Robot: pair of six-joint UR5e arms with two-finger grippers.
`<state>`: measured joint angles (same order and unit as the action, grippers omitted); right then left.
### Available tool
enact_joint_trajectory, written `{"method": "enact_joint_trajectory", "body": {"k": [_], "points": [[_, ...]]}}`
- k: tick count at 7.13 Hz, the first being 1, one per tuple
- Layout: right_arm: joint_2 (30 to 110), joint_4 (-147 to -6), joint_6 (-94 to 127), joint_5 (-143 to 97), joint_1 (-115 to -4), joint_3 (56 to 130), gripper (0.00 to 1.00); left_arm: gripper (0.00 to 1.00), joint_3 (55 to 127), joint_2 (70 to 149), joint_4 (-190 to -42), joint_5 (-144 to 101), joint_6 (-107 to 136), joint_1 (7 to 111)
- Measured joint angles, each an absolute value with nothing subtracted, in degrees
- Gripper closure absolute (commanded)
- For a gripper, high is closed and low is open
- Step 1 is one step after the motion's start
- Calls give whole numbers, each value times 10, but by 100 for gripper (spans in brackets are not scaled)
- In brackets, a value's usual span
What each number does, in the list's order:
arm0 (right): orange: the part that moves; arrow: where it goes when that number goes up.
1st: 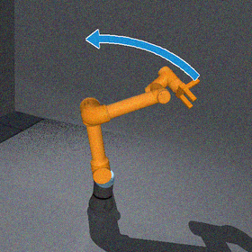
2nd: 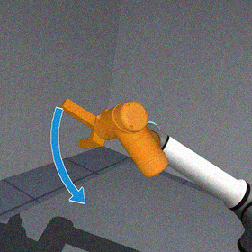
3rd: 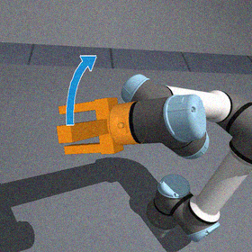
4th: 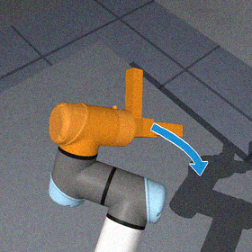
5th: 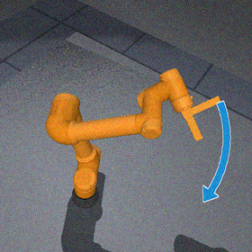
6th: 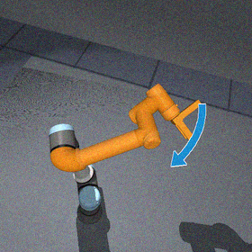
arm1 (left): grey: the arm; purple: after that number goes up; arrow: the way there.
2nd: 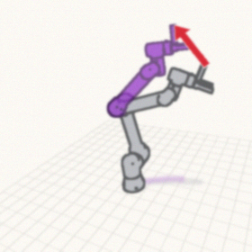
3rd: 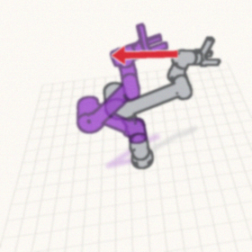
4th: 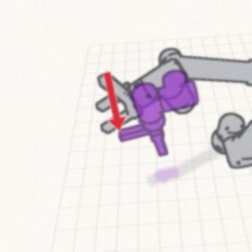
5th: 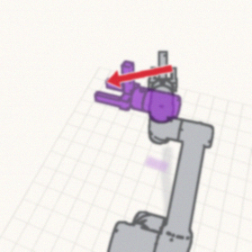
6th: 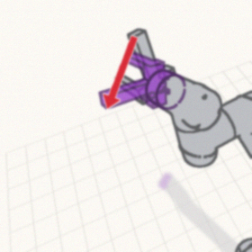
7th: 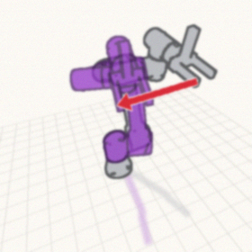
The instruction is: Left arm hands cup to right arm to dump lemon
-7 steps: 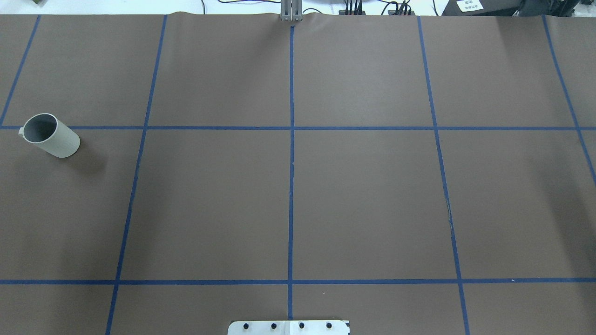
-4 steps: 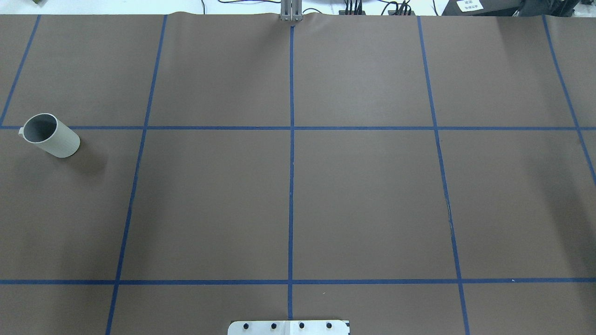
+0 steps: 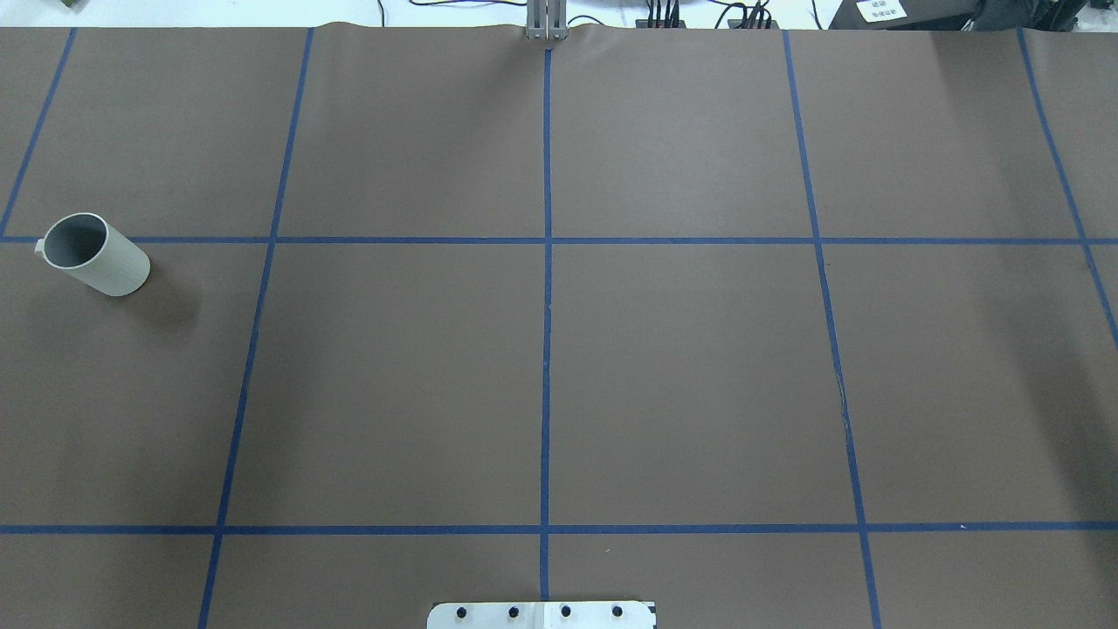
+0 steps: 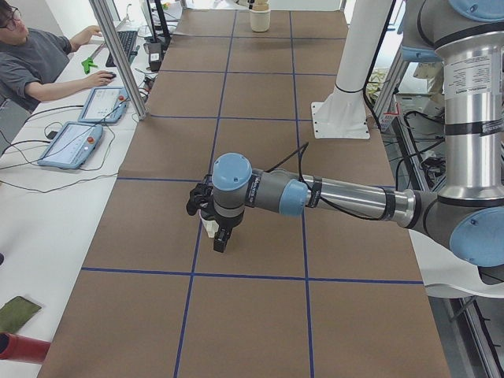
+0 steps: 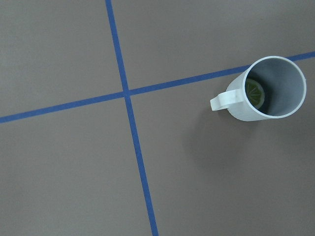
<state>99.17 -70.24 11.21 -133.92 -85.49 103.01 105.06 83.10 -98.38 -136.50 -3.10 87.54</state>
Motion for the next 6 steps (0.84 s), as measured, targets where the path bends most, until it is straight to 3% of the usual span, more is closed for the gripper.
{"method": "enact_joint_trajectory", "body": {"k": [6], "points": [[949, -612, 133, -1346, -848, 1012, 1, 0, 960, 911, -1099, -1364, 8, 870]]}}
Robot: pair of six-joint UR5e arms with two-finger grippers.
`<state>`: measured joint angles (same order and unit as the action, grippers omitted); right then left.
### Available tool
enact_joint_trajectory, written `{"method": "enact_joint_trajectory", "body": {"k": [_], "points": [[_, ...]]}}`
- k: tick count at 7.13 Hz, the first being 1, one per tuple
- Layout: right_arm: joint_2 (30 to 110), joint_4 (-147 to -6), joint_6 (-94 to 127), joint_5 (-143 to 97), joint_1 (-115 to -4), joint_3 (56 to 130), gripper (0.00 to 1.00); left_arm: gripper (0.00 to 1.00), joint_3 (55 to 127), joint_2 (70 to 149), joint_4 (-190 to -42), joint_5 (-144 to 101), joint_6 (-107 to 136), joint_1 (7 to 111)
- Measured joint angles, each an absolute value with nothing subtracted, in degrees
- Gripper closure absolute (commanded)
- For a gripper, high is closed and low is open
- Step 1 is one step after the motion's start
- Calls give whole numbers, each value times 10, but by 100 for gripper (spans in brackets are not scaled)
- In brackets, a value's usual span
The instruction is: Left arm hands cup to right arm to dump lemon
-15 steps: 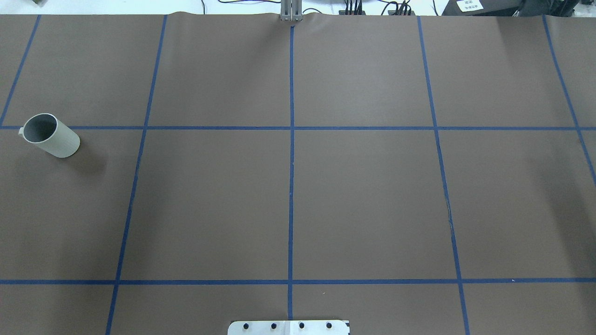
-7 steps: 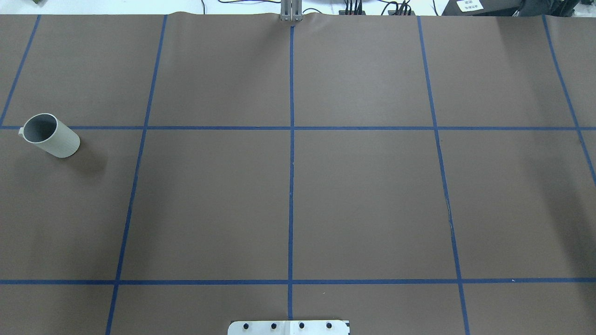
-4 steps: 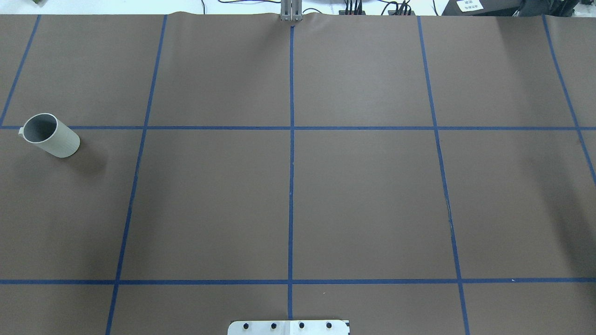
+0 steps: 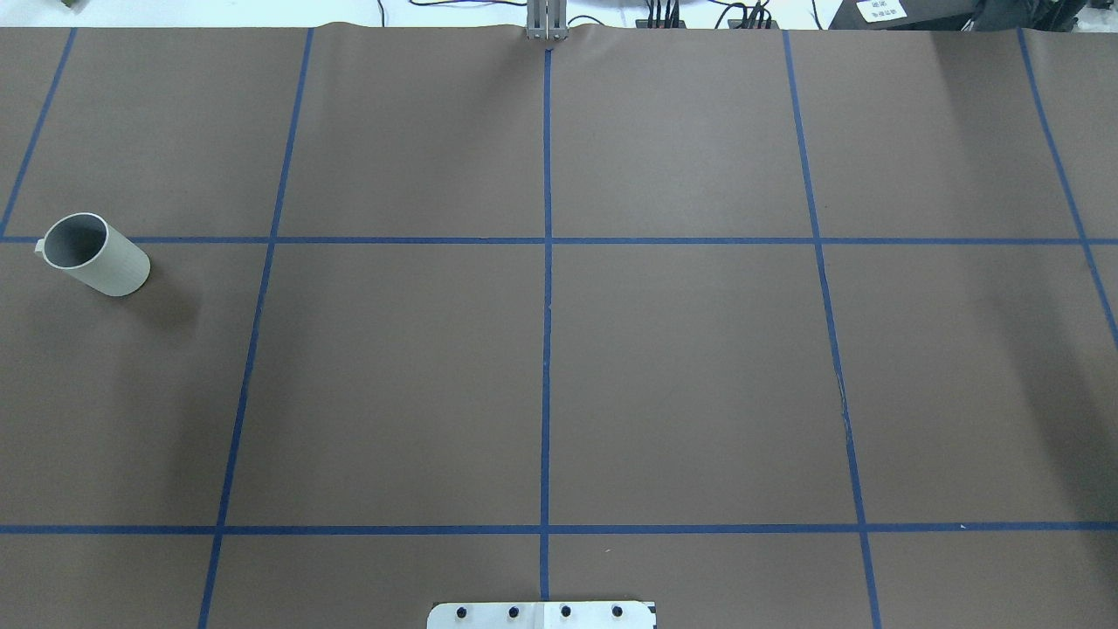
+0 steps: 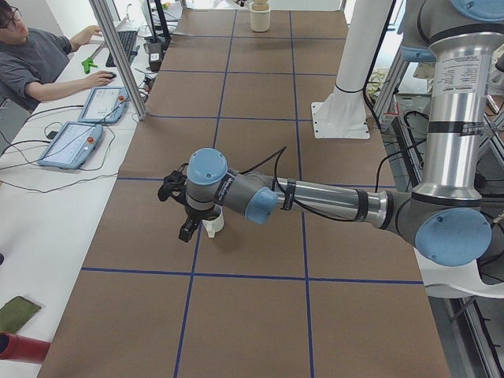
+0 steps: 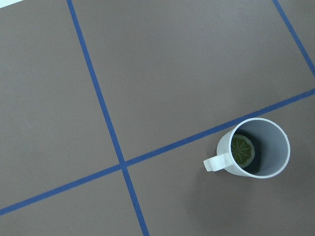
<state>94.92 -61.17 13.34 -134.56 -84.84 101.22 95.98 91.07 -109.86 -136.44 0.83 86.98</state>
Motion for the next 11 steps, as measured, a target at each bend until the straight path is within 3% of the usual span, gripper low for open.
{"method": "enact_joint_trajectory", "body": {"k": [7, 8, 9, 11], "points": [[872, -606, 244, -1293, -737, 1012, 1, 0, 923, 906, -1233, -1316, 399, 727], [871, -606, 247, -1291, -734, 1012, 1, 4, 922, 905, -1241, -1293, 446, 707], [870, -606, 248, -1290, -733, 1012, 1, 16, 922, 902, -1247, -1282, 477, 693], [871, -605, 249, -1290, -732, 1012, 1, 29, 921, 891, -1257, -1258, 510, 674]]}}
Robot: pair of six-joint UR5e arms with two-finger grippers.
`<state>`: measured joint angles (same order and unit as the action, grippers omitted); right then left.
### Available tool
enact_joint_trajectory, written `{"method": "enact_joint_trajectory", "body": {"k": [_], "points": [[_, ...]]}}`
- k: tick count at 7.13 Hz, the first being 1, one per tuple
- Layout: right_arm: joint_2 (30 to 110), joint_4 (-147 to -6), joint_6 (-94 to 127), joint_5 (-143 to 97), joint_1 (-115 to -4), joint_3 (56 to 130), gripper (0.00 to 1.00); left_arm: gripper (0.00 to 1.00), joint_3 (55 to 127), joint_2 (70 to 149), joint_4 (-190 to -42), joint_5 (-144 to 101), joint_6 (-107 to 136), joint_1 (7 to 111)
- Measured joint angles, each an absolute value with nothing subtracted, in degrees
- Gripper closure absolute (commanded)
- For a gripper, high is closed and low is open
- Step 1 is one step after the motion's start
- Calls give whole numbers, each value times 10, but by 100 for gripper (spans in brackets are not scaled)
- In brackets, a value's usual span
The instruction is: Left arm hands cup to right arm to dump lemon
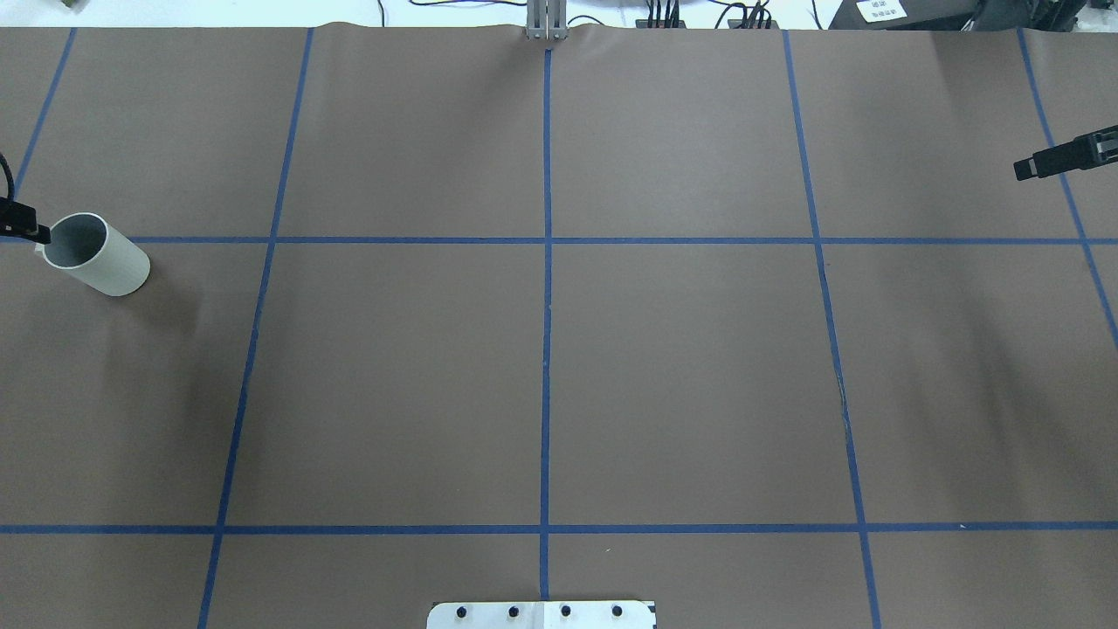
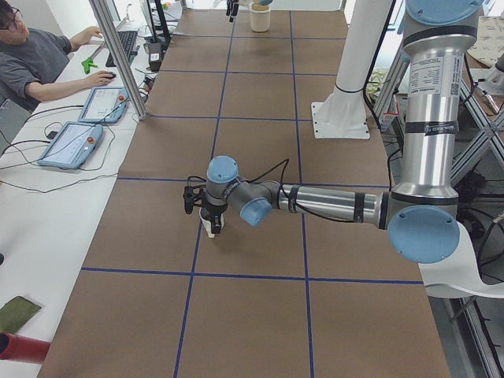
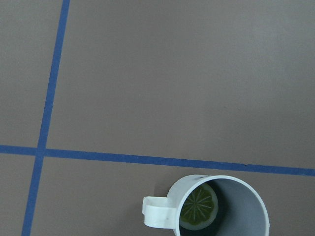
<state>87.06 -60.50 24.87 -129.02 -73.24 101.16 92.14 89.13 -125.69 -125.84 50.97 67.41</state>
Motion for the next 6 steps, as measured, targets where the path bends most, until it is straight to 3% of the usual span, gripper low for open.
{"method": "enact_joint_trajectory", "body": {"k": [4, 6], "points": [[871, -605, 249, -1290, -731, 1011, 1, 47, 920, 888, -1260, -1230, 523, 647], [871, -605, 249, -1290, -731, 1010, 1, 61, 919, 888, -1260, -1229, 522, 644]]}}
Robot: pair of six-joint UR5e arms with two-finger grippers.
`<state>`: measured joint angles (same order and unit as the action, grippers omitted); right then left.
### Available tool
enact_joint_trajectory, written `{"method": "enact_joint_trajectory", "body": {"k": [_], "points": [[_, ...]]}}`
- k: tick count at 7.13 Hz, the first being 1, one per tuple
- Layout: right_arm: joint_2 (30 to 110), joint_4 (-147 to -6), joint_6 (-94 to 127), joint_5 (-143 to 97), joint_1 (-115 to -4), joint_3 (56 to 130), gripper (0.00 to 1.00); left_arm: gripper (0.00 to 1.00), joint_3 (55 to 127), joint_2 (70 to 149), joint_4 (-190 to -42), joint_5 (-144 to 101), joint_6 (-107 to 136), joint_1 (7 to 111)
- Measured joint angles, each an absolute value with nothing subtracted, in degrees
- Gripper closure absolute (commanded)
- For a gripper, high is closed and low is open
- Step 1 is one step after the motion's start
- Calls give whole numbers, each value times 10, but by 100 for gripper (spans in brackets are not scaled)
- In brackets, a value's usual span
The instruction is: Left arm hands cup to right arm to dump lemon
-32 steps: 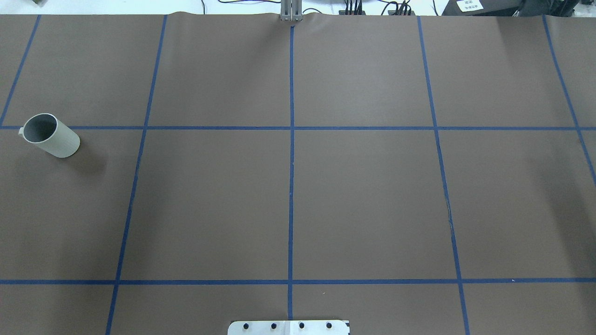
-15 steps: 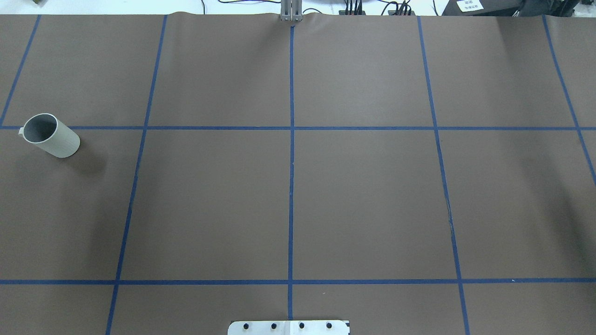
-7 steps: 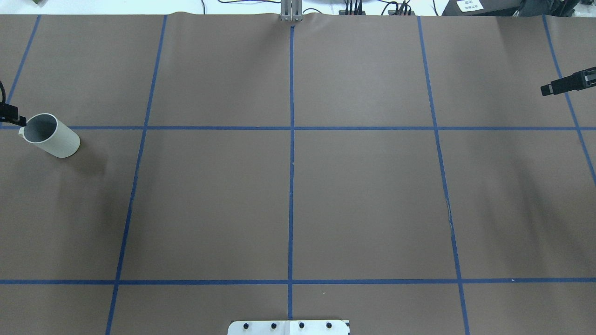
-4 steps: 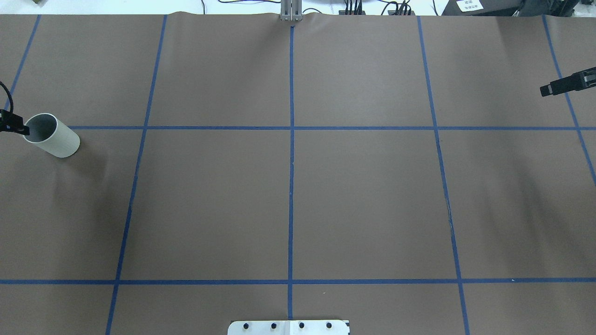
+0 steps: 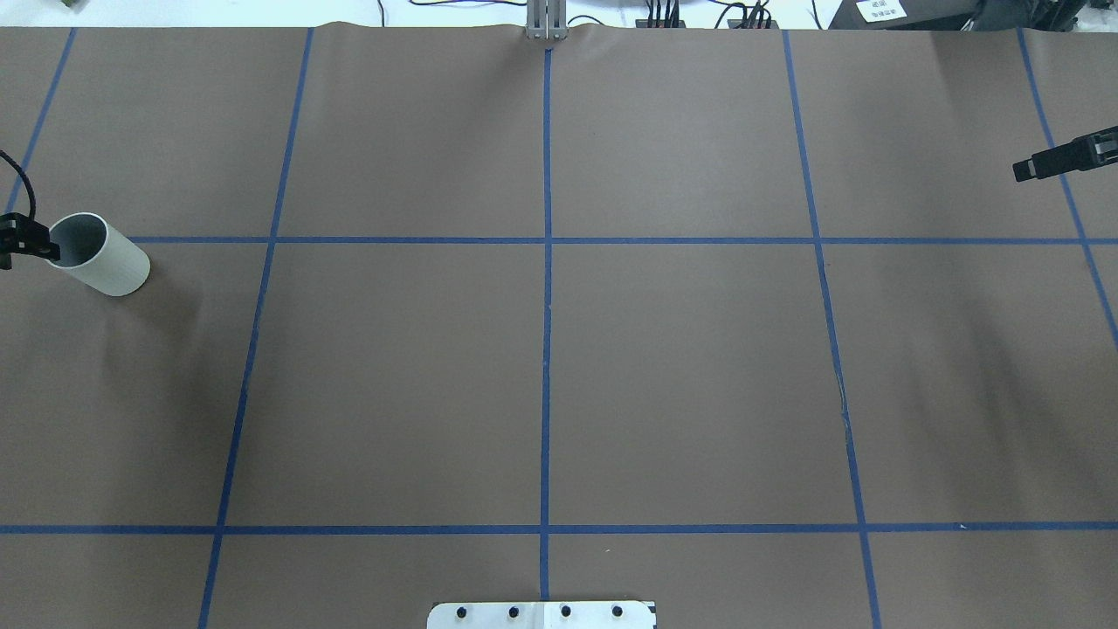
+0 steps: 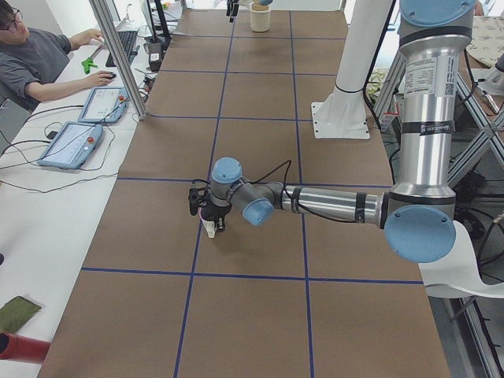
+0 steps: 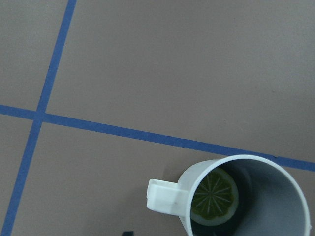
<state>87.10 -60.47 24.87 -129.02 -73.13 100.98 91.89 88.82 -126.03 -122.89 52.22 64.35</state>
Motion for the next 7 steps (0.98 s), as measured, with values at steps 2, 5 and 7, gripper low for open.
{"method": "enact_joint_trajectory", "body": {"k": [2, 5, 7], "points": [[871, -605, 248, -1290, -731, 1009, 1, 88, 919, 889, -1261, -1228, 521, 638], [871, -605, 248, -1290, -731, 1009, 1, 100, 919, 890, -1267, -1229, 518, 636], [869, -603, 247, -1290, -731, 1010, 1, 100, 929, 889, -1266, -1235, 514, 636]]}}
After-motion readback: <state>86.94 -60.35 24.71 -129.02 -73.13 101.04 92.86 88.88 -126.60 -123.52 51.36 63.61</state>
